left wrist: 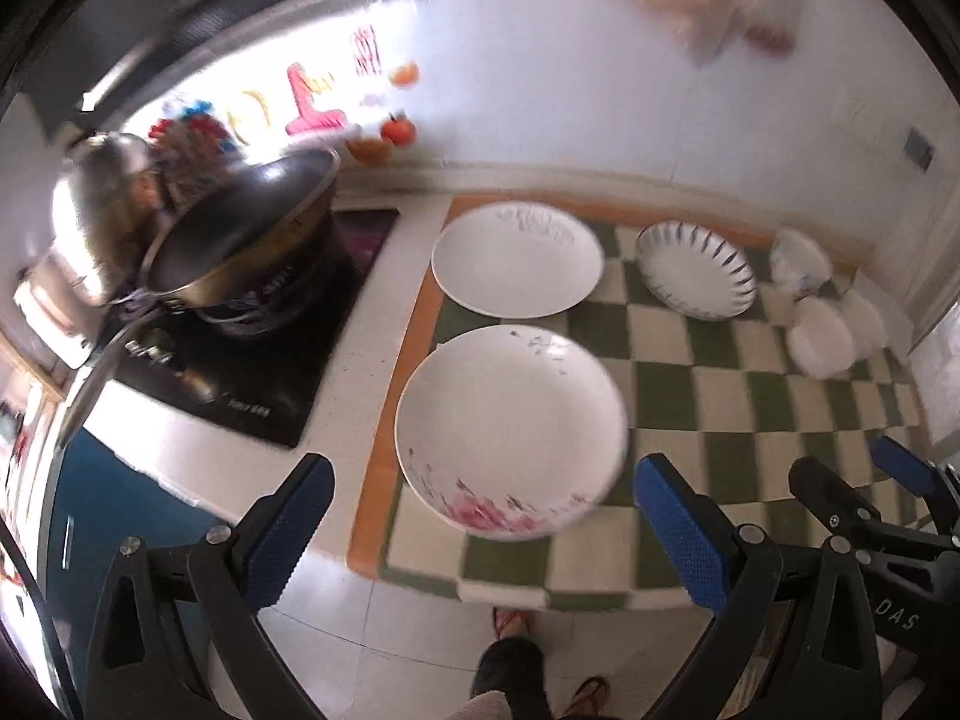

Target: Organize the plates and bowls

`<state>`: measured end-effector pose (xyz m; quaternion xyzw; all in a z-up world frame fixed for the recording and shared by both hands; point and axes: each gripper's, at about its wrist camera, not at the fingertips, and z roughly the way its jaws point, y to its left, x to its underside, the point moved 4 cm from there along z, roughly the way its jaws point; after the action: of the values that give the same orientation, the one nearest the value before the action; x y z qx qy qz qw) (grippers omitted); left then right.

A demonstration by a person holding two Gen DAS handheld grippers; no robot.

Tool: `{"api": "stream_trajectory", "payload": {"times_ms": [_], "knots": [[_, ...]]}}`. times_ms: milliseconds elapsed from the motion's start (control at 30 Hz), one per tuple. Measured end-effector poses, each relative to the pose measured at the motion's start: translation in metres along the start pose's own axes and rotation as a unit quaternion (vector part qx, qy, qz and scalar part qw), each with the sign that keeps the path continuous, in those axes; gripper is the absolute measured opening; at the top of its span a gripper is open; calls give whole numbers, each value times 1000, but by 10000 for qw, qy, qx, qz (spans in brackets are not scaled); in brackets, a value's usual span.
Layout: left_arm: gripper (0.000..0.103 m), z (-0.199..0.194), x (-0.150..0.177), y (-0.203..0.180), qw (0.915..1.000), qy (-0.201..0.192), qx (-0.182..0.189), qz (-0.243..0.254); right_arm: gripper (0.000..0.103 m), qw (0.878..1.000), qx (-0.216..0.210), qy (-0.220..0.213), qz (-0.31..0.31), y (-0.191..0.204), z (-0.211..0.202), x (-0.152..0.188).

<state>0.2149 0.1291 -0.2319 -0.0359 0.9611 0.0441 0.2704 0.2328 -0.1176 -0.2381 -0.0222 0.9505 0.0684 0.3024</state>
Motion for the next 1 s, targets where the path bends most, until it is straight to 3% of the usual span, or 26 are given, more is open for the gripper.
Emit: {"api": "stream_trajectory", "payload": {"times_ms": [133,300,433,633,733,767,1000], "knots": [[100,66,-15,20,9983,565,118,97,94,9981,-290,533,103,25,87,-11],[78,139,-21,44,9912,1275,344,104,78,9889,-487,1378,279,45,187,-11],[68,173,-16,56,9831,1738,567,77,67,9790,-584,1912,391,55,244,-5],[42,208,-8,60,9690,2272,972,-37,49,9616,-1052,2398,826,66,284,-1],[37,217,-6,62,9646,2383,1126,-88,29,9581,-1139,2474,887,69,291,-2],[31,219,-6,62,9633,2407,1178,-128,23,9556,-1213,2518,932,70,295,-2],[26,216,-2,64,9635,2371,1212,-279,13,9458,-1374,2731,1097,70,308,-5]]}}
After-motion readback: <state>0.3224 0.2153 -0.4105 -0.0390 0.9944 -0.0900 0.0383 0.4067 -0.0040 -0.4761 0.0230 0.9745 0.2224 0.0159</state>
